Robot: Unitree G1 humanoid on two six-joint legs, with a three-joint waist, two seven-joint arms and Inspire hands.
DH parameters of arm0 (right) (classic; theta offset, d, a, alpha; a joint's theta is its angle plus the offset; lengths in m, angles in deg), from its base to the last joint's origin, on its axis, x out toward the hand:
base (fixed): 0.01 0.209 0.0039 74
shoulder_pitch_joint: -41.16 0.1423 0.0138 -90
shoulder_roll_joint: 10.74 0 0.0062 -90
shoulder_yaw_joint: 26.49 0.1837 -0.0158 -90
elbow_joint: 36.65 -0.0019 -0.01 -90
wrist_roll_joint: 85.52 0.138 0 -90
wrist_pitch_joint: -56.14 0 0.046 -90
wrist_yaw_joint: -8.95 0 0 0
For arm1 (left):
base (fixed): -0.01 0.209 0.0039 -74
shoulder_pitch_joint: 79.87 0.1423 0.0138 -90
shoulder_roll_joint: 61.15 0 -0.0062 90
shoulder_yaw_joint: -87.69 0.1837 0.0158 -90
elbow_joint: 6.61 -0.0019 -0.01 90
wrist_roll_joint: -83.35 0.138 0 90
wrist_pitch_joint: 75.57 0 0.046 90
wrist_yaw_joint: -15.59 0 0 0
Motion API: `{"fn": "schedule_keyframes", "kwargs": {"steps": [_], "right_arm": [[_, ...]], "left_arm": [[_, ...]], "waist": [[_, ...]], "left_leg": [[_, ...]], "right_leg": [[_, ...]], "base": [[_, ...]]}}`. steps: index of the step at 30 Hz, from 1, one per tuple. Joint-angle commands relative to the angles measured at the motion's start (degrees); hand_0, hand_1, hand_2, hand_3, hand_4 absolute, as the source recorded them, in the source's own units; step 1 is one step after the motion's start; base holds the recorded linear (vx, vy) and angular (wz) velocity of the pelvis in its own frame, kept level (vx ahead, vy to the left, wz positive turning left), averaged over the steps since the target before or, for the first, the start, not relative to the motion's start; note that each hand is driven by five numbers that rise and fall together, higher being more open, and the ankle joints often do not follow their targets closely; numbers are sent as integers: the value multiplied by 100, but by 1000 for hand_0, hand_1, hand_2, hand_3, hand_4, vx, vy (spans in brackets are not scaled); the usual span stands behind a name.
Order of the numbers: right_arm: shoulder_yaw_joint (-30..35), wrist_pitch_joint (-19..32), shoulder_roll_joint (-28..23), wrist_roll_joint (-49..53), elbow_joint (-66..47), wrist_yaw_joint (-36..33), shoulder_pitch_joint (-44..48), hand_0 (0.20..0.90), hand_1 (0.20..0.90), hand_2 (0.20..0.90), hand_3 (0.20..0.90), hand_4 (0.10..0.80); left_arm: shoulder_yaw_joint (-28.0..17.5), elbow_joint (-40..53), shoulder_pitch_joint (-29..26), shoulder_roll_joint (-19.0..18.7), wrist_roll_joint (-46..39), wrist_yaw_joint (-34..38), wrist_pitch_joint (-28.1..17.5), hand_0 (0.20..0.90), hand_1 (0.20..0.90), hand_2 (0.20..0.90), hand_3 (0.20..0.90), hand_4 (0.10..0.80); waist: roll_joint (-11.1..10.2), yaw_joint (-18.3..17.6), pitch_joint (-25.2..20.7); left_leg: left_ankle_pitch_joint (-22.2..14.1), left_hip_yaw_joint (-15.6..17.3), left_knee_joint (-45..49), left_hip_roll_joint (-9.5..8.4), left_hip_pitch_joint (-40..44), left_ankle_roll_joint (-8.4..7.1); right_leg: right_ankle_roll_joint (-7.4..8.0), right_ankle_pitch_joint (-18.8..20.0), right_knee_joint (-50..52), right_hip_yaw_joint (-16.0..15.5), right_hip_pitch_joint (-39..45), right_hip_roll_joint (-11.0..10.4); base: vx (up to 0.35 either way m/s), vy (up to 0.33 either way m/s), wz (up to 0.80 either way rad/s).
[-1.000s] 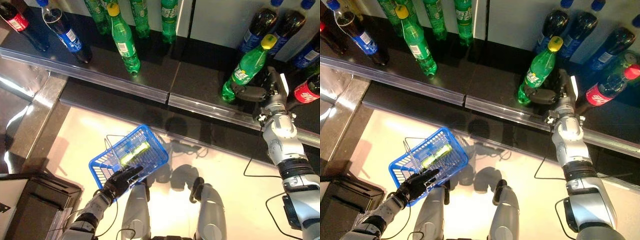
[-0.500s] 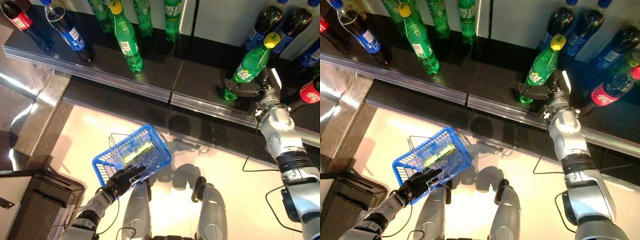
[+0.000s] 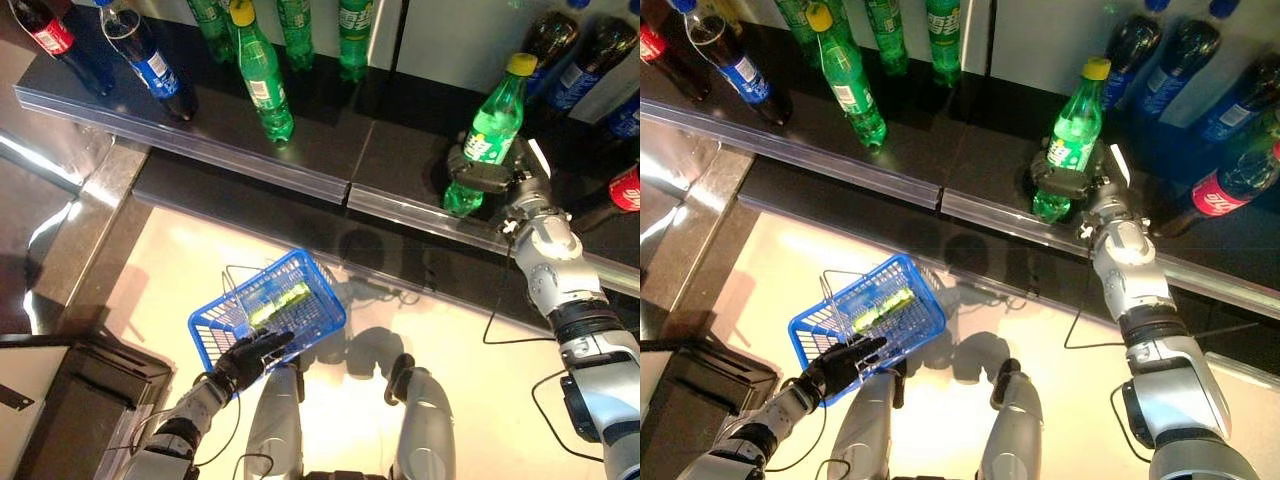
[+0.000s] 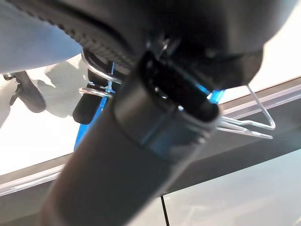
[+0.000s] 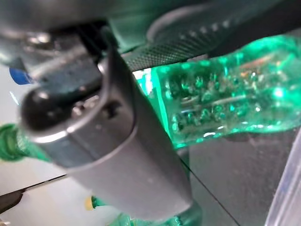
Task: Pick up the drink and place into the basket.
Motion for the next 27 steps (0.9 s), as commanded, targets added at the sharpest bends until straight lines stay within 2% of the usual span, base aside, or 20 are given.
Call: {"fn": "schedule_keyframes", "kwargs": {"steps": [1, 9, 18, 23, 27], "right_arm": [[182, 609, -239, 228, -127, 3, 812, 300, 300, 300, 200, 100], [194, 716, -206, 162, -364, 1, 789, 300, 300, 300, 200, 100], [120, 794, -126, -314, -1298, 70, 592, 300, 300, 300, 200, 100], [195, 658, 16, -734, -2230, 83, 104, 300, 300, 300, 200, 100], [407, 461, 133, -830, -2852, 178, -442, 300, 300, 300, 200, 100]], "left_arm": [[546, 172, 530, 4, 77, -594, 7, 300, 300, 300, 200, 100], [538, 186, 523, 12, 56, -589, -16, 300, 300, 300, 200, 100], [447, 300, 635, 6, 10, -550, -114, 300, 300, 300, 200, 100], [312, 348, 684, 52, 107, -489, -196, 300, 300, 300, 200, 100], [161, 448, 835, 78, 250, -448, -194, 300, 300, 300, 200, 100]], "waist": [[-6, 178, -487], [0, 156, -495], [-10, 119, -595], [-81, 112, -855], [-136, 119, -1197]], "left_leg": [[169, -91, -367, 195, 398, 3], [180, -75, -427, 173, 430, 19], [381, -21, -963, 84, 768, 67], [639, 158, -1686, 33, 1272, 83], [772, 339, -2208, 11, 1747, 97]], "right_leg": [[461, 625, -364, 462, -161, -20], [453, 644, -415, 464, -159, 4], [454, 790, -957, 432, 186, 101], [481, 1064, -1875, 153, 902, 179], [477, 1150, -2499, -29, 1593, 332]], "base": [[0, 0, 0], [0, 0, 0], [6, 14, 0], [55, 15, 15], [144, 6, 24]]}}
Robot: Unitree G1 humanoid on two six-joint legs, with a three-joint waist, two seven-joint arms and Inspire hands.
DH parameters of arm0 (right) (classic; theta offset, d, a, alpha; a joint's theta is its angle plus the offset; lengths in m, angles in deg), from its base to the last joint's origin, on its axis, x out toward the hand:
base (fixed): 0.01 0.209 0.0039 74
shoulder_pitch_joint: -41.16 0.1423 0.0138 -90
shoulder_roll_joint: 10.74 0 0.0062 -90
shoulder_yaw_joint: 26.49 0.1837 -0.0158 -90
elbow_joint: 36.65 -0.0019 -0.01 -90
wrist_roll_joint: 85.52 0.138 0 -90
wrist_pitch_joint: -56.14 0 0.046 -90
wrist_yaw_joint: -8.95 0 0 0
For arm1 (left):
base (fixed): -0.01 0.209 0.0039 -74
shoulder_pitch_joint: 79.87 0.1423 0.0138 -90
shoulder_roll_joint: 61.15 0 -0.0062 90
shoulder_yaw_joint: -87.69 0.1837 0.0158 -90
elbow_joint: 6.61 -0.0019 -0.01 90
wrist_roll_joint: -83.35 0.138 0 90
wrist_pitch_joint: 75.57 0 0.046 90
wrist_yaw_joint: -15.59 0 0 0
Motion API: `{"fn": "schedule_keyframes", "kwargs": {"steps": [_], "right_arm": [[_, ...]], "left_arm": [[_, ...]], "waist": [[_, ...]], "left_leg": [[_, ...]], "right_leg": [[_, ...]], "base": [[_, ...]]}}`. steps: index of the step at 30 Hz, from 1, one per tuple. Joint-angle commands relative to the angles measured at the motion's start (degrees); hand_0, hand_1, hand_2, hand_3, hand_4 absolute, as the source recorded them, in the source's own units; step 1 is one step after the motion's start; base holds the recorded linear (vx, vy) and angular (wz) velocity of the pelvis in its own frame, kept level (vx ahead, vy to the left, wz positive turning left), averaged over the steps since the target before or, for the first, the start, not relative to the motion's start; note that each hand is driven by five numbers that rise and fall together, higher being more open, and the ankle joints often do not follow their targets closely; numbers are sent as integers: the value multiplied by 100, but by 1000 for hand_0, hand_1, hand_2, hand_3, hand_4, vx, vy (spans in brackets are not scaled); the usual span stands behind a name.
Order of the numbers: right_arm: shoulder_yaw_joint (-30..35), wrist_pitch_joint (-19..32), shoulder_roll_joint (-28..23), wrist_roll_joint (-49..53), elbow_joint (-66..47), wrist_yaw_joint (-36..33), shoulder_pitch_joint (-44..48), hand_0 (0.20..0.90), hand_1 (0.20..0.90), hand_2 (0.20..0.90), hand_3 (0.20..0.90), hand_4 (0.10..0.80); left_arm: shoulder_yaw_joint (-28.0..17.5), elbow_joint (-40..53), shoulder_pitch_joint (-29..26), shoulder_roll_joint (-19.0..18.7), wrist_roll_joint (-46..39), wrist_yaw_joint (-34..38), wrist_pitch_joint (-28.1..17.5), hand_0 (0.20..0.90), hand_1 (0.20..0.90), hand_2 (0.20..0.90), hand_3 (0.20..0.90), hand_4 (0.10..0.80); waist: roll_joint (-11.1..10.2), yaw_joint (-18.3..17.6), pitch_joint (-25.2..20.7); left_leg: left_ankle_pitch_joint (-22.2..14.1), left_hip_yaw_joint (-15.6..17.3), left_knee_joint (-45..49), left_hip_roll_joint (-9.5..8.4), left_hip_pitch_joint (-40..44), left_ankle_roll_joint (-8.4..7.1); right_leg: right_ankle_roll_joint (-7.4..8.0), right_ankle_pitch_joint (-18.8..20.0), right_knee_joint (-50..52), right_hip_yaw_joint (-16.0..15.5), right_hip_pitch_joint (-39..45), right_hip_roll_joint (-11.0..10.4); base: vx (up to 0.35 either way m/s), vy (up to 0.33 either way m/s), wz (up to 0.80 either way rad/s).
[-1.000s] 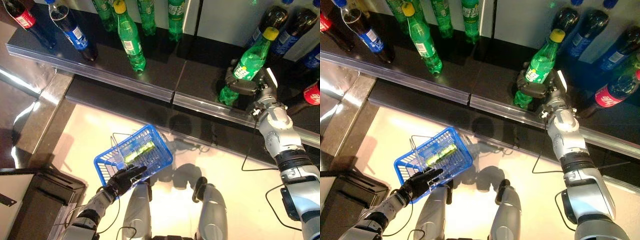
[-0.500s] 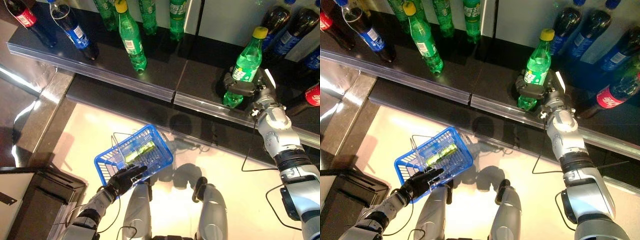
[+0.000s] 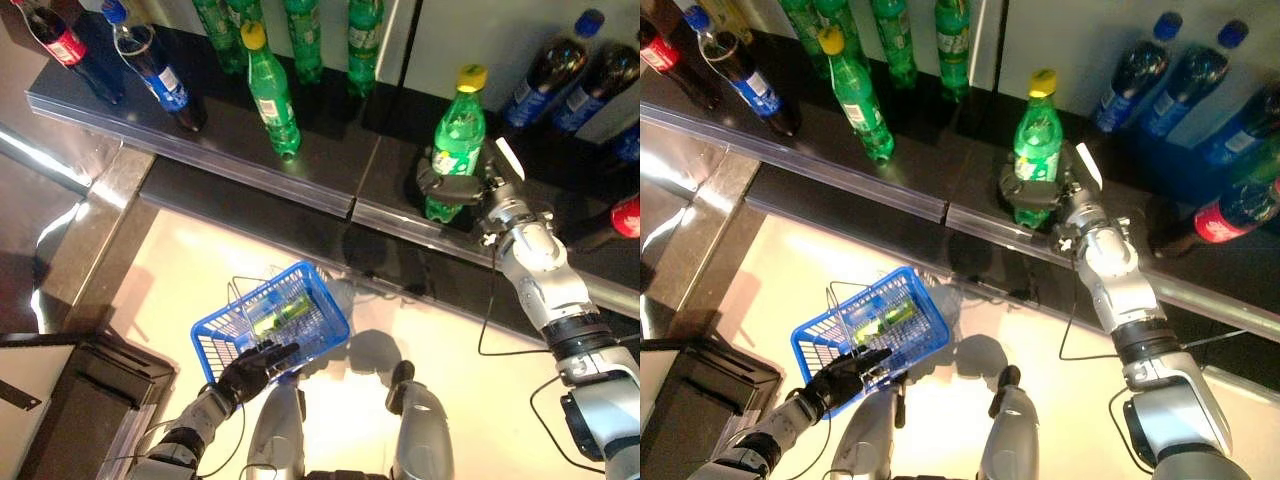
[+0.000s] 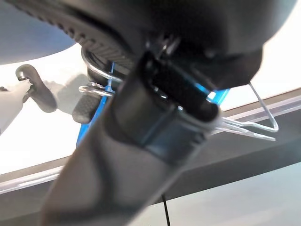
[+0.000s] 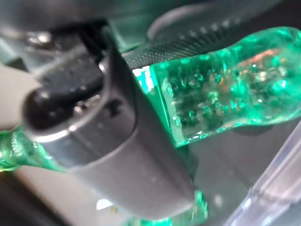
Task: Pick up the drink and place into the basket.
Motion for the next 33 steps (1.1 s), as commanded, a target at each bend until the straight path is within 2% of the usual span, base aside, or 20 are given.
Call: {"fn": "schedule_keyframes", "kwargs": {"steps": [1, 11, 22, 28, 33], "right_arm": [[616, 562, 141, 13, -949, 129, 362, 300, 300, 300, 200, 100], [844, 391, 317, -127, -1632, 293, -684, 300, 300, 300, 200, 100], [870, 363, 517, -121, -1767, 350, -1036, 300, 300, 300, 200, 100], [643, 408, 641, -168, -1761, 243, -1005, 300, 300, 300, 200, 100], [265, 501, 766, -309, -1733, 9, -918, 300, 300, 300, 200, 100]], "left_arm": [[129, 450, 484, -97, 14, -454, -212, 300, 300, 300, 200, 100], [-192, 785, 888, 48, -144, -638, -496, 300, 300, 300, 200, 100], [-353, 1956, 1080, 218, -783, -1008, -785, 300, 300, 300, 200, 100], [-389, 3095, 1170, 261, -1113, -1220, -680, 300, 300, 300, 200, 100], [-65, 4621, 1167, 136, -1576, -1037, -477, 300, 300, 300, 200, 100]], "waist": [[-233, 165, -1311], [-289, 266, -1988], [-321, 630, -2214], [-301, 895, -2292], [-294, 1167, -2323]], "left_leg": [[13, 359, -301, 68, 412, 64], [160, 485, -1068, 92, 1089, 55], [108, 214, -1182, 51, 1212, 81], [116, 10, -1182, -4, 1165, 147], [169, -338, -1182, -74, 1118, 213]], "right_leg": [[184, 744, -884, 184, 179, -12], [140, 817, -1714, -29, 1120, 128], [123, 803, -1995, -350, 1543, 163], [57, 689, -1923, -476, 1664, 237], [-19, 558, -1791, -604, 1754, 308]], "base": [[193, 25, 39], [132, 36, 24], [17, 3, 22], [-8, 5, 18], [-8, 16, 26]]}}
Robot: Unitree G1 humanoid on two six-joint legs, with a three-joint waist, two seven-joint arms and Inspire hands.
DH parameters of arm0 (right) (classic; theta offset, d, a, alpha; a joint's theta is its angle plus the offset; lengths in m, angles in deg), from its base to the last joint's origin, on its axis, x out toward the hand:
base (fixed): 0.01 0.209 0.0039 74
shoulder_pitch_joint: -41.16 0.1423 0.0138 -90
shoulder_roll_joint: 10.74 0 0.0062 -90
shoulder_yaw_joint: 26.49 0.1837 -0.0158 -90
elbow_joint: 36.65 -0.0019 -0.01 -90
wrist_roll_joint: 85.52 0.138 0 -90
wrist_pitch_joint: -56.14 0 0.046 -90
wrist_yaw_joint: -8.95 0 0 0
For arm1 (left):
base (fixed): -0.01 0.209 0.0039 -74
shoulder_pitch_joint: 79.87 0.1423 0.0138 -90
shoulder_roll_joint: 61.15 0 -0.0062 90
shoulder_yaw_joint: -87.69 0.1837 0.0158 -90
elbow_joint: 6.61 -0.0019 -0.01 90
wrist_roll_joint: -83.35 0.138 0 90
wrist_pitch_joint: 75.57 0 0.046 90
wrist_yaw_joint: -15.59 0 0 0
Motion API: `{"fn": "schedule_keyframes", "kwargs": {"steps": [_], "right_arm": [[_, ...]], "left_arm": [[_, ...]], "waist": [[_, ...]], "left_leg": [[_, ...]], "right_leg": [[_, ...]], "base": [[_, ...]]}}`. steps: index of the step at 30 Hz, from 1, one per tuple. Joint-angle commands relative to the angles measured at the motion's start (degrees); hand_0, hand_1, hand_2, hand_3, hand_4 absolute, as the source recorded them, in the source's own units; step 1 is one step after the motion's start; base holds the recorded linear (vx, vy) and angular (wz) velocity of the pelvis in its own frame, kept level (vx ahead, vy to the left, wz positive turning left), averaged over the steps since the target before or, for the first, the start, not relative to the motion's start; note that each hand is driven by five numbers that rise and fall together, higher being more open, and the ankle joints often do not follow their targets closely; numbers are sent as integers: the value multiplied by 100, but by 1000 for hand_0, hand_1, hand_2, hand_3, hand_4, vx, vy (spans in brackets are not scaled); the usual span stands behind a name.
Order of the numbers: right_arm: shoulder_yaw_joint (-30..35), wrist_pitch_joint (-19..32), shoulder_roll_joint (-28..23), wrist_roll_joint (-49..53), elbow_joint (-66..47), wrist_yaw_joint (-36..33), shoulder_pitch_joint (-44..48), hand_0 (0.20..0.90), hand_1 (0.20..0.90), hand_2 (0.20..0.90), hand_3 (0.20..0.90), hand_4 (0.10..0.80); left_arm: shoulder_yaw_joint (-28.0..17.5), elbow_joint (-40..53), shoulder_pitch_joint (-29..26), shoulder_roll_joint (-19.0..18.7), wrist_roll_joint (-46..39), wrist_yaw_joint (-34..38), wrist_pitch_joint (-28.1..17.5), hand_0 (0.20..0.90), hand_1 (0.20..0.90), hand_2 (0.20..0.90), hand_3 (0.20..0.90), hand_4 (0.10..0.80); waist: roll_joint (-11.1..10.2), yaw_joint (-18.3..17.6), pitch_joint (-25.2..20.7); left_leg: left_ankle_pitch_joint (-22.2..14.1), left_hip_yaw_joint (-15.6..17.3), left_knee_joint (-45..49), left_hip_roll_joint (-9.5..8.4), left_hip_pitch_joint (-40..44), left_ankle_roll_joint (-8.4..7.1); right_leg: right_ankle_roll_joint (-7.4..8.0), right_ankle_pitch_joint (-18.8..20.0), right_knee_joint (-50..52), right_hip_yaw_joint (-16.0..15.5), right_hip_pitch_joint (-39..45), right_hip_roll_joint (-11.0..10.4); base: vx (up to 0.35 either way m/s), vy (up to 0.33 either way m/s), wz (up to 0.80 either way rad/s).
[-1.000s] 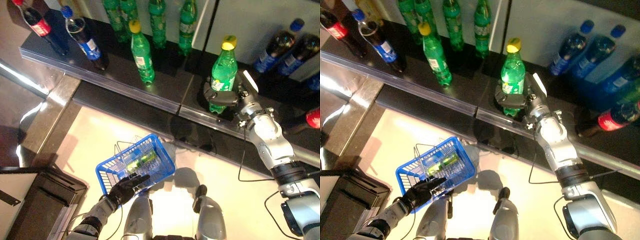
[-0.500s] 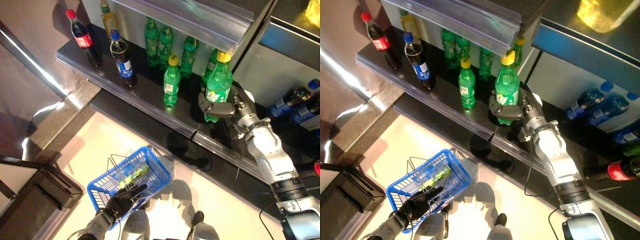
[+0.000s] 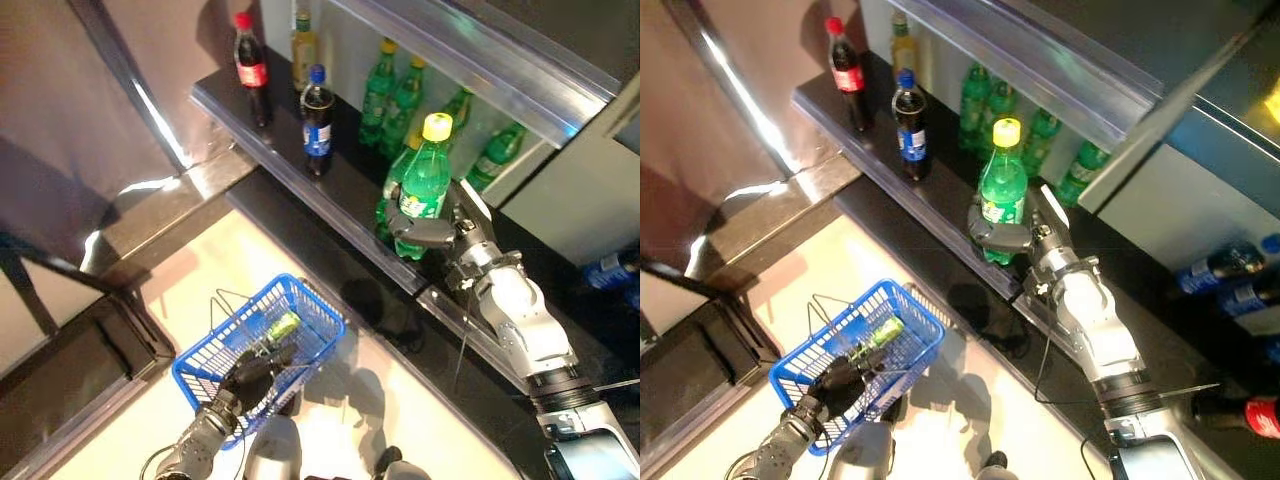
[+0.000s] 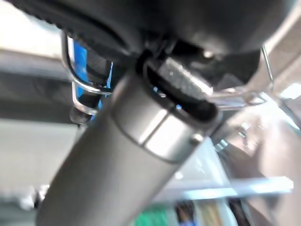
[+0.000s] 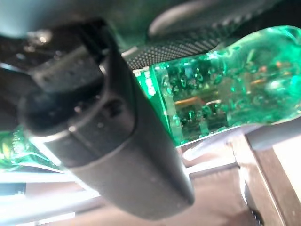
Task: Pick up the drink and place into the basket.
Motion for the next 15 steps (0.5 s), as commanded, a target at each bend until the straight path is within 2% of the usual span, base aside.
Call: {"fn": "schedule_keyframes", "kwargs": {"steps": [1, 7, 15], "right_arm": [[-283, 981, -55, 24, -433, -286, 303, 300, 300, 300, 200, 100], [-600, 1044, -12, -7, -457, -342, 399, 300, 300, 300, 200, 100], [-839, 1052, 25, -104, -673, -328, 374, 300, 300, 300, 200, 100]], "left_arm": [[455, 1488, -393, 33, -882, -871, -489, 300, 300, 300, 200, 100], [667, 2379, -486, -86, -1186, -966, -411, 300, 300, 300, 200, 100], [800, 3328, -591, -201, -1377, -1090, -286, 300, 300, 300, 200, 100]], "waist": [[178, 178, -1774], [158, 375, -1820], [120, 530, -1842]], "left_leg": [[-135, -99, -274, 271, 293, 20], [-100, -418, -274, 179, 276, 64], [-48, -669, -274, 126, 232, 76]], "right_leg": [[-349, 100, 292, 100, -583, 175], [-387, 54, 290, 35, -461, 260], [-401, 4, 299, -33, -373, 329]], "base": [[3, 17, 42], [16, 15, 20], [5, 13, 18]]}}
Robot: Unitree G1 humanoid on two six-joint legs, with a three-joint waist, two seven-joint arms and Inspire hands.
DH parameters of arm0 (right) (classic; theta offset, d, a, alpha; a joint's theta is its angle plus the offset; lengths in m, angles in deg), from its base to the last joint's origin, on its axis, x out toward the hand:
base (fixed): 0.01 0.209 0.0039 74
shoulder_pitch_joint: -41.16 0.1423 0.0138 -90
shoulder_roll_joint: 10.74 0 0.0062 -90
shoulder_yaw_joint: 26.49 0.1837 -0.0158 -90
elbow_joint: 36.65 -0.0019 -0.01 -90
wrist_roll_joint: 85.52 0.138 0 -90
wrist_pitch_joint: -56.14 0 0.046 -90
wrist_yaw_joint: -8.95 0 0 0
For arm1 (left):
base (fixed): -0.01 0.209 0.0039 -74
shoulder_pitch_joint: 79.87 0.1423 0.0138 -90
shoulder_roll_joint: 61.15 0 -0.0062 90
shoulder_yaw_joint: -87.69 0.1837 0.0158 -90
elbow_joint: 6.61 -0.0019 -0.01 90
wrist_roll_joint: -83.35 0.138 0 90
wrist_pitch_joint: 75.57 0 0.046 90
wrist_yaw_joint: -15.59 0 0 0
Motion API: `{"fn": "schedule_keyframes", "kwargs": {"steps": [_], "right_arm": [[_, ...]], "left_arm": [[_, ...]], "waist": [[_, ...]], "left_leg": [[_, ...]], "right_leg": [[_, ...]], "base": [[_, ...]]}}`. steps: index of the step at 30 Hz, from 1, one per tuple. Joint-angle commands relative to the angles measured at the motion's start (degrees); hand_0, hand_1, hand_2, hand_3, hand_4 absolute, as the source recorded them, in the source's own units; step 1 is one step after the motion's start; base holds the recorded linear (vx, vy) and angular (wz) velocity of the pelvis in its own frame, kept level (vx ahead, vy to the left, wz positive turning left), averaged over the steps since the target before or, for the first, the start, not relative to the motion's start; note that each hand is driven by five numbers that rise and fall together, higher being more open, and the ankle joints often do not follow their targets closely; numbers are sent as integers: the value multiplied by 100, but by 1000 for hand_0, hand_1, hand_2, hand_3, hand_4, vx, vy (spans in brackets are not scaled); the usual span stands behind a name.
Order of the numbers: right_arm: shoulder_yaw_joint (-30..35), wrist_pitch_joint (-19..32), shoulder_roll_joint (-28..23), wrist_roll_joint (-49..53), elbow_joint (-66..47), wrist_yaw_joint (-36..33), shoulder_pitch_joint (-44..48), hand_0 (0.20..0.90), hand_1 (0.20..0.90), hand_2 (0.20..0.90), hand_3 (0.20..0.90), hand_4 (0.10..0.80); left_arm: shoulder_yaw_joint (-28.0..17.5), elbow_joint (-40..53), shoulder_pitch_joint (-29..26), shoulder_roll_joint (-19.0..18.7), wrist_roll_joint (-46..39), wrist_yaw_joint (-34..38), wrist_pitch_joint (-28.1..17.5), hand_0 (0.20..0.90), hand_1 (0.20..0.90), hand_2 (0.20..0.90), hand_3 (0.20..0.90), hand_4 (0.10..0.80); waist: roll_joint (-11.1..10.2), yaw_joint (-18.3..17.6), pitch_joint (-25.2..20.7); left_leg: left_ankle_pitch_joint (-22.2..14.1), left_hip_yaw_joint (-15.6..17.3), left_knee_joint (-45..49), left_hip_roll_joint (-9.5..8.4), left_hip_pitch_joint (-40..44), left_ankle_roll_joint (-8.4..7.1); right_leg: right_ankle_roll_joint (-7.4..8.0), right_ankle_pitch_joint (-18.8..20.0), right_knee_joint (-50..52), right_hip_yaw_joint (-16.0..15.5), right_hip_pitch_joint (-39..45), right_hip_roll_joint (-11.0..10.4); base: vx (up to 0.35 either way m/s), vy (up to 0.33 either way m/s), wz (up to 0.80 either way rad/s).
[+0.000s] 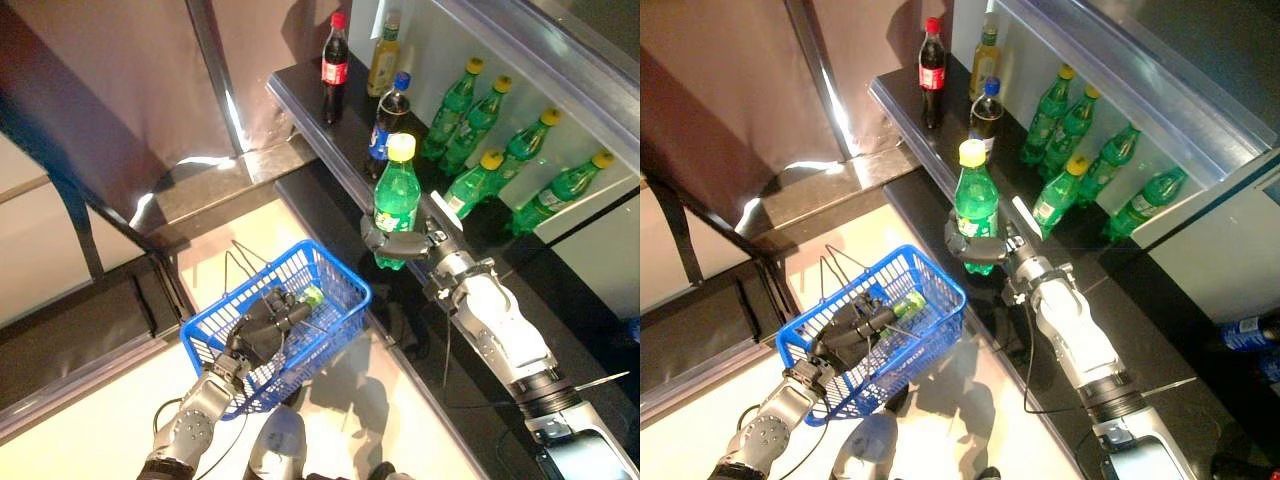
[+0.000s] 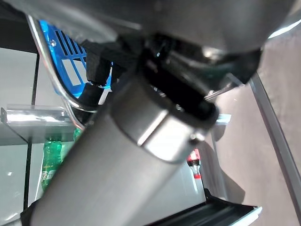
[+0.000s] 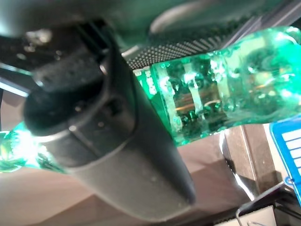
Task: Pick up the drink and place into the basket.
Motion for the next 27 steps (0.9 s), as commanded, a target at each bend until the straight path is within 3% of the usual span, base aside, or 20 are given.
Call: {"fn": "schedule_keyframes", "kwargs": {"steps": [1, 15, 27], "right_arm": [[-271, 1046, -31, -42, -550, -109, 373, 300, 300, 300, 200, 100], [-689, 891, 129, -135, -698, -233, 521, 300, 300, 300, 200, 100], [-1067, 741, 299, -144, -517, -273, 440, 300, 300, 300, 200, 100]], "left_arm": [[469, 1523, -588, 257, -843, -1123, -487, 300, 300, 300, 200, 100], [746, 2725, -799, 52, -831, -1502, -162, 300, 300, 300, 200, 100], [982, 3481, -1061, -135, -629, -1932, -192, 300, 300, 300, 200, 100]], "waist": [[109, 101, -1846], [-22, 380, -1873], [-48, 549, -1850]], "left_leg": [[-262, -112, -277, 212, 465, 84], [-183, -478, -277, 145, 321, 62], [-161, -676, -277, 116, 251, 37]], "right_leg": [[-399, 3, 315, 31, -504, 269], [-398, 34, 235, -51, -467, 347], [-391, 23, 253, -94, -483, 363]], "base": [[-7, -4, 12], [-3, 0, 8], [-6, 0, 5]]}}
